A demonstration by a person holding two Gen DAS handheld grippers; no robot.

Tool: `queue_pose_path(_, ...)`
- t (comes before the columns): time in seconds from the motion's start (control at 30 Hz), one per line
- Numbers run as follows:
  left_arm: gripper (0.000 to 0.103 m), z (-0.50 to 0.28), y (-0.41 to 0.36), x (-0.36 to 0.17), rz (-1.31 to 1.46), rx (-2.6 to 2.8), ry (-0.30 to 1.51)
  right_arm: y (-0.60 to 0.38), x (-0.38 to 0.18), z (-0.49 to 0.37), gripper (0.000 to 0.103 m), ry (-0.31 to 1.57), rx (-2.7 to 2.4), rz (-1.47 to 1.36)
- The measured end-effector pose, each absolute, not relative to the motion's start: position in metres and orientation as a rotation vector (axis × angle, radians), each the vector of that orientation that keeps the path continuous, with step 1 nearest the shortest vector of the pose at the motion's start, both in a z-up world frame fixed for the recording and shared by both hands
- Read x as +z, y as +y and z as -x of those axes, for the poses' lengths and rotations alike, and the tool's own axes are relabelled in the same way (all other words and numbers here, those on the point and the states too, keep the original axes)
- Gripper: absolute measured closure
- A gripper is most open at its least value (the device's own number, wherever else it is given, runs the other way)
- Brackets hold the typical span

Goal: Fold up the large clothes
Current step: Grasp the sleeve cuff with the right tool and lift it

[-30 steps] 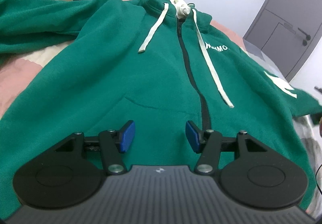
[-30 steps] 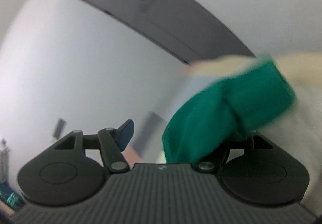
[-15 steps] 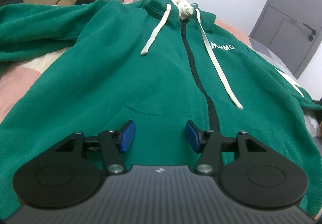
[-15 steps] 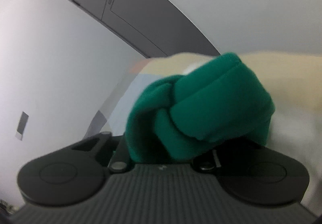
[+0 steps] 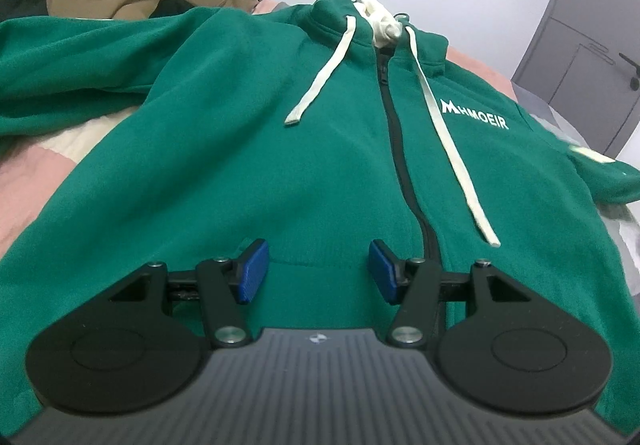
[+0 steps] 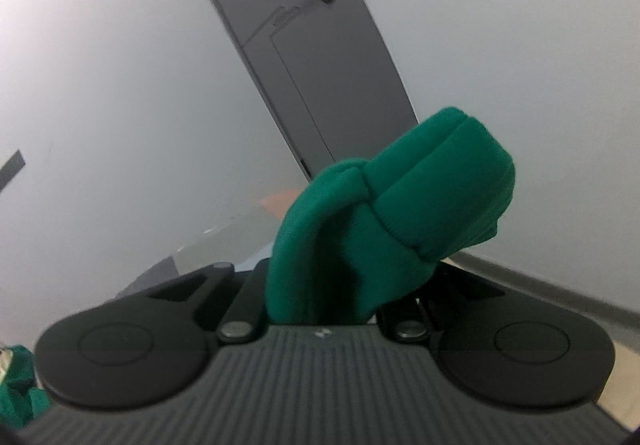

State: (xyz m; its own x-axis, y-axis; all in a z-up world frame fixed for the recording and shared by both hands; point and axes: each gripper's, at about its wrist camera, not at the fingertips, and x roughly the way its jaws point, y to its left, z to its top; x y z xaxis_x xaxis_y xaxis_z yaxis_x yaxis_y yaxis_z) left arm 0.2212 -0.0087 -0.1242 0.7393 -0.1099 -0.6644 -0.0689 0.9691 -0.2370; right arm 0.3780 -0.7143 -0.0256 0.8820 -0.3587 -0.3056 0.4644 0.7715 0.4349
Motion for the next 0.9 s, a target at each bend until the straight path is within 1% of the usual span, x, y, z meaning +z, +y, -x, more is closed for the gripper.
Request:
queue_pose_path(0.1,0.042,-0.219,-0.003,-0.12,0.284,-0.028,0.735,-0.704,-0.01,-0.382,0.091,0.209,-0.431,-0.408)
queue_pose_path(0.2,0.042,-0.214,0.004,-0.115,0.289,-0.012,0.734,-0.67,0.029,-0.374,0.091,0.193,-0.395,-0.285)
queue_pose_path(0.27,0.042,-0.209,0.01,-0.109,0.287,-0.014,0.701,-0.645,0.063,-0.372,0.091,0.169,-0.356,-0.21)
queue_pose_path(0.43,0.042,-0.19,0.028,-0.095,0.317,-0.019,0.63,-0.548,0.14,-0.35,0.09,0.09,-0.246,0.012)
queue_pose_path(0.53,0.042,-0.177,0.039,-0.084,0.34,-0.028,0.592,-0.473,0.163,-0.327,0.09,0.045,-0.173,0.195)
queue_pose_path(0.7,0.042,-0.161,0.066,-0.066,0.392,-0.044,0.535,-0.356,0.169,-0.292,0.089,0.02,-0.029,0.366)
queue_pose_path(0.8,0.042,-0.153,0.083,-0.06,0.439,-0.059,0.519,-0.296,0.154,-0.278,0.089,0.034,0.056,0.432)
queue_pose_path(0.9,0.042,-0.148,0.097,-0.058,0.472,-0.072,0.503,-0.233,0.122,-0.252,0.089,0.066,0.154,0.491)
